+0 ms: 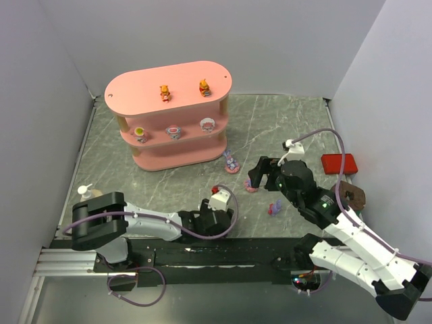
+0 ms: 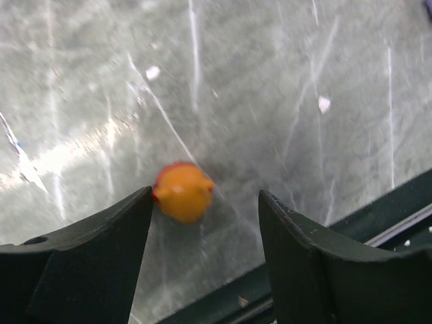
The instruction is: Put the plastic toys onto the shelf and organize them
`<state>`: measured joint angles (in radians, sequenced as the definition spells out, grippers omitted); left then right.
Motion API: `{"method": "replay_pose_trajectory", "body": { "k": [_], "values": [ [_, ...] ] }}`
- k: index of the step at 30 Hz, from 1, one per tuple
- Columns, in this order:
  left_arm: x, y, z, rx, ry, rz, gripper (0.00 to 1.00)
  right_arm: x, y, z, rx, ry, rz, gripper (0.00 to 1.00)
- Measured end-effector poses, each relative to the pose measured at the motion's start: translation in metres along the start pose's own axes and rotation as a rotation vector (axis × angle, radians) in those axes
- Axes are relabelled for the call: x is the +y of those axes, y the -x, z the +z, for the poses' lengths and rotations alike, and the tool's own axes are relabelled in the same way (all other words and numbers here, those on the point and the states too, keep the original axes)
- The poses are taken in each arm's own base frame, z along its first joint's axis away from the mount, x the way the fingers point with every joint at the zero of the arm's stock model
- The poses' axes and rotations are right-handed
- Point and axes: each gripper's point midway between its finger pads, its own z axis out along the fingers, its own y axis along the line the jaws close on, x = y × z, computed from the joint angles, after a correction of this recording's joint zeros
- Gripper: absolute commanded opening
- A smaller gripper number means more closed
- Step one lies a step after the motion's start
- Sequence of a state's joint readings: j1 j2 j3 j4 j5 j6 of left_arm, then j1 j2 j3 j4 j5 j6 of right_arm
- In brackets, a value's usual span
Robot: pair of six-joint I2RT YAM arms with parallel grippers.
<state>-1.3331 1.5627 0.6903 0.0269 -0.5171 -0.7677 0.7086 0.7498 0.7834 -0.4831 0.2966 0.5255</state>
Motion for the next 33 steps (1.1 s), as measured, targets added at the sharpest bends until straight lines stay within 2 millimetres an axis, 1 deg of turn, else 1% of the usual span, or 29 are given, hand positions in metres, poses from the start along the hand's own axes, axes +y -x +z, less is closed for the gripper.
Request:
{"method": "replay_pose_trajectory", "body": {
  "k": [3, 12, 15, 16, 18, 19, 20, 21, 24, 28, 30, 32, 33],
  "values": [
    [-0.002, -0.005, 0.000, -0.014, 0.020, 0.014, 0.64, -0.002, 0.000, -0.001, -0.003, -0.004, 0.000, 0.96],
    [0.005, -0.001, 0.005, -0.052, 0.096, 0.006, 0.57, -0.005, 0.006, -0.008, -0.037, -0.006, 0.006, 0.96],
    [0.007, 0.001, 0.007, -0.056, 0.120, 0.008, 0.48, -0.006, 0.007, -0.009, -0.041, -0.009, 0.003, 0.96],
    [0.008, 0.001, 0.008, -0.058, 0.127, 0.009, 0.42, -0.006, 0.007, -0.009, -0.041, -0.010, 0.003, 0.96],
    [0.009, 0.001, 0.009, -0.062, 0.137, 0.010, 0.35, -0.006, 0.007, -0.009, -0.042, -0.012, 0.003, 0.96],
    [0.009, 0.001, 0.009, -0.064, 0.140, 0.009, 0.28, -0.006, 0.007, -0.009, -0.042, -0.012, 0.003, 0.96],
    [0.009, 0.002, 0.009, -0.064, 0.141, 0.007, 0.24, -0.006, 0.007, -0.009, -0.042, -0.013, 0.002, 0.96],
    [0.010, 0.002, 0.009, -0.065, 0.143, 0.010, 0.17, -0.007, 0.007, -0.009, -0.043, -0.015, 0.000, 0.96],
    [0.012, 0.002, 0.008, -0.063, 0.157, 0.003, 0.08, -0.007, 0.007, -0.009, -0.043, -0.015, 0.000, 0.96],
    [0.018, 0.003, 0.004, -0.050, 0.191, 0.020, 0.07, -0.007, 0.007, -0.008, -0.044, -0.017, 0.000, 0.96],
    [0.020, 0.010, -0.005, -0.049, 0.209, 0.031, 0.07, -0.007, 0.007, -0.008, -0.044, -0.018, -0.001, 0.96],
    [0.018, 0.028, -0.017, -0.071, 0.211, 0.021, 0.06, -0.008, 0.007, -0.008, -0.043, -0.021, -0.001, 0.96],
    [0.017, 0.041, -0.025, -0.089, 0.215, 0.012, 0.06, -0.008, 0.007, -0.008, -0.042, -0.021, -0.002, 0.96]
  ]
}}
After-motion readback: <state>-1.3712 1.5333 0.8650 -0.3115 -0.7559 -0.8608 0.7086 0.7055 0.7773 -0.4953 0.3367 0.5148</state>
